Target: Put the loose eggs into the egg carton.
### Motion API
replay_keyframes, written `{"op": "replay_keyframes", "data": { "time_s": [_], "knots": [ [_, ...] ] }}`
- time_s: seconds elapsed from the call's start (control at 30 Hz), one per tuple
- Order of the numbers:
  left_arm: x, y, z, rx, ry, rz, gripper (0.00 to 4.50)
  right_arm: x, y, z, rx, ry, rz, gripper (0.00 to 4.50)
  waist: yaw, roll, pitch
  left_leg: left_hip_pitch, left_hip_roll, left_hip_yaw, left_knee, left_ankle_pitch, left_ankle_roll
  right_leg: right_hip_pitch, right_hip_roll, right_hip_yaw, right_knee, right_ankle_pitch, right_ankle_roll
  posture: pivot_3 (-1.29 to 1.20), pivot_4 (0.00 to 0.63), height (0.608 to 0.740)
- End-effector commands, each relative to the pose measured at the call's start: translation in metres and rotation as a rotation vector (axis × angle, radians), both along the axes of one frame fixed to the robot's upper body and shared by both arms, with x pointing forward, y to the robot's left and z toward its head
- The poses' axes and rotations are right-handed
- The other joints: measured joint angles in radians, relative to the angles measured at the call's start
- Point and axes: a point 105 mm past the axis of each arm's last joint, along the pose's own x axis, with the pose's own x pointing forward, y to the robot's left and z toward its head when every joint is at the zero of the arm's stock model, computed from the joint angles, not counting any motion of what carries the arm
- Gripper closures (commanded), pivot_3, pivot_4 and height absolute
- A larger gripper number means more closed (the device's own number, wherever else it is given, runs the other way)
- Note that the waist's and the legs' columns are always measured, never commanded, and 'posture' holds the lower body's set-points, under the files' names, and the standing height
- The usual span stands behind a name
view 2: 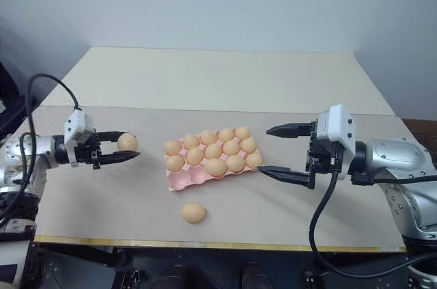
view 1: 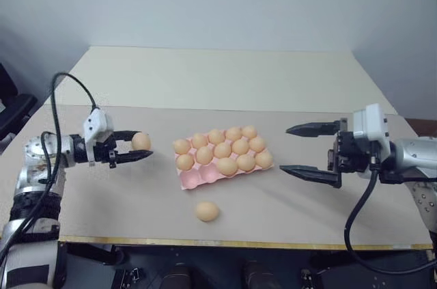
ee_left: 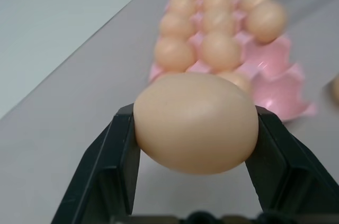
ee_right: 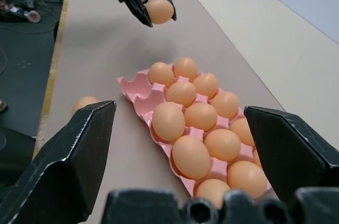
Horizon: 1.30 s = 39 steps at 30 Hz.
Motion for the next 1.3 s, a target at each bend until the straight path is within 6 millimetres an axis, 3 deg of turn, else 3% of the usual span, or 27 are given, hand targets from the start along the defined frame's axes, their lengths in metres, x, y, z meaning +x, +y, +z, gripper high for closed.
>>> {"op": "replay_keyframes", "data": {
  "time_s": [0.03,0.2,0.47,0.63,0.83,1.0,1.13,1.23,1.3],
  "knots": [
    [-0.010,-0.029,0.011,-0.022,-0.015,-0.120,1.86,-0.010,0.003,0.004,-0.023,0.012,0.084,0.00,0.001,0.000,0.000,0.000,0.000,0.000,0.000,0.000,0.000,0.000,0.000,0.000,0.000,0.000,0.000,0.00,0.150,0.740],
    [-0.009,-0.069,0.009,-0.035,-0.026,-0.249,1.86,-0.011,0.004,0.005,-0.030,0.003,0.090,0.00,0.000,0.000,0.000,0.000,0.000,0.000,0.000,0.000,0.000,0.000,0.000,0.000,0.000,0.000,0.000,0.00,0.150,0.740],
    [-0.003,-0.102,-0.011,0.021,-0.008,-0.354,1.86,-0.015,0.001,0.008,-0.027,-0.016,0.049,0.00,-0.002,0.000,0.000,0.000,-0.001,0.000,0.000,0.000,0.000,0.000,0.000,0.000,-0.001,0.000,0.000,0.00,0.150,0.740],
    [-0.003,-0.104,-0.020,0.064,0.004,-0.381,1.86,-0.017,0.000,0.008,-0.024,-0.018,0.033,0.00,-0.007,0.000,0.000,0.000,-0.001,0.000,0.000,0.000,0.000,0.000,0.000,0.000,-0.001,0.000,0.000,0.00,0.150,0.740],
    [0.005,-0.106,-0.028,0.106,-0.009,-0.343,0.02,-0.016,0.001,0.009,-0.015,-0.030,0.015,0.00,-0.003,0.000,0.000,0.000,-0.001,0.000,0.000,0.000,0.000,0.000,0.000,0.000,-0.001,0.000,0.000,0.00,0.150,0.740],
    [0.007,-0.106,-0.026,0.103,-0.026,-0.326,0.02,-0.015,0.002,0.010,-0.010,-0.029,0.014,0.00,-0.002,0.000,0.000,0.000,-0.001,0.000,0.000,0.000,0.000,0.000,0.000,0.000,-0.001,0.000,0.000,0.00,0.150,0.740],
    [0.004,-0.100,-0.011,0.035,-0.034,-0.306,0.02,-0.015,0.003,0.010,-0.006,-0.026,0.021,0.00,-0.004,0.000,0.000,0.000,-0.001,0.000,0.000,0.000,0.000,0.000,0.000,0.000,-0.001,0.000,0.000,0.00,0.150,0.740],
    [0.000,-0.079,0.008,-0.010,-0.024,-0.276,0.02,-0.015,0.004,0.009,-0.002,-0.020,0.024,0.00,-0.010,0.000,0.000,0.000,0.000,0.000,0.000,0.000,0.000,0.000,0.000,0.000,-0.001,0.000,0.000,0.00,0.150,0.740],
    [-0.006,-0.053,0.020,-0.020,-0.030,-0.244,0.02,-0.014,0.003,0.008,-0.005,-0.016,0.030,0.00,-0.020,0.000,0.000,0.000,0.000,0.000,0.000,0.000,0.000,0.000,0.000,0.000,0.000,0.000,0.000,0.00,0.150,0.740]
  ]
}}
